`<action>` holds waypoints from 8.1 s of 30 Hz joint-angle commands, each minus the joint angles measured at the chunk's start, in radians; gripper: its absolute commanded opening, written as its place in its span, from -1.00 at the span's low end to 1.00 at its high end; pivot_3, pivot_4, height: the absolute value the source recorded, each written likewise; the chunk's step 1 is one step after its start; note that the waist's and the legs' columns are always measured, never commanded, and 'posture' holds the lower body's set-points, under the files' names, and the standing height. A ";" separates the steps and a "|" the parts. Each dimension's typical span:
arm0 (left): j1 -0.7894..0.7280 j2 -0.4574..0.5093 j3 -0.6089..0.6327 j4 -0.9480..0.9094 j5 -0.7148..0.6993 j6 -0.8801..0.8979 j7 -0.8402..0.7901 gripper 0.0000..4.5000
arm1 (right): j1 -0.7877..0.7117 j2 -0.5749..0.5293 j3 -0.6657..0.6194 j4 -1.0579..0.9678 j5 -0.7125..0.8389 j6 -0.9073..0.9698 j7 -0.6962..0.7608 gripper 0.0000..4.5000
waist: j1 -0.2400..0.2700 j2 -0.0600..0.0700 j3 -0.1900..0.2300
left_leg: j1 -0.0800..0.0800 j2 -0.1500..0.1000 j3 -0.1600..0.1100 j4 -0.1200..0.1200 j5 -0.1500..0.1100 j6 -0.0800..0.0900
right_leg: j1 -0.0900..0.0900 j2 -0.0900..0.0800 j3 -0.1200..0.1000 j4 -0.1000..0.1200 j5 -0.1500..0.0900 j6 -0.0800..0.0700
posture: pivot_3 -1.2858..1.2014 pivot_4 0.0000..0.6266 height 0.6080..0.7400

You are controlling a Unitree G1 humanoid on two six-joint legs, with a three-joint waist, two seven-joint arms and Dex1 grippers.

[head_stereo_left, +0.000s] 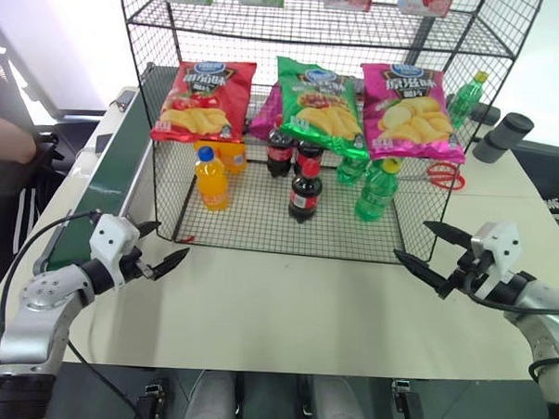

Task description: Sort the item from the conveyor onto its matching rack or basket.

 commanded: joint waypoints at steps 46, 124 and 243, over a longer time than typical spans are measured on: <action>0.052 -0.008 0.026 -0.062 0.016 -0.036 0.051 1.00 | 0.002 0.029 0.020 -0.026 0.003 -0.024 0.012 1.00 | -0.001 0.000 0.000 | 0.001 0.000 0.000 0.001 0.000 0.000 | 0.001 0.000 0.000 0.001 0.000 0.000 | 0.03 -0.52 1.00; -0.086 -0.152 0.273 0.124 -0.007 -0.090 0.447 1.00 | -0.156 0.155 0.193 -0.065 -0.043 0.044 -0.131 1.00 | 0.000 -0.001 -0.001 | 0.001 0.000 0.000 0.002 0.000 0.001 | 0.001 0.000 0.000 0.002 0.000 0.000 | 0.03 -0.52 1.00; -0.415 -0.120 -0.458 -0.129 -0.129 0.102 -0.323 0.33 | -0.311 0.265 0.432 -0.331 0.190 0.371 -0.134 1.00 | 0.000 -0.003 0.000 | -0.003 0.000 -0.001 0.001 0.000 0.001 | -0.002 0.005 -0.001 -0.001 0.000 0.000 | 0.03 -0.52 1.00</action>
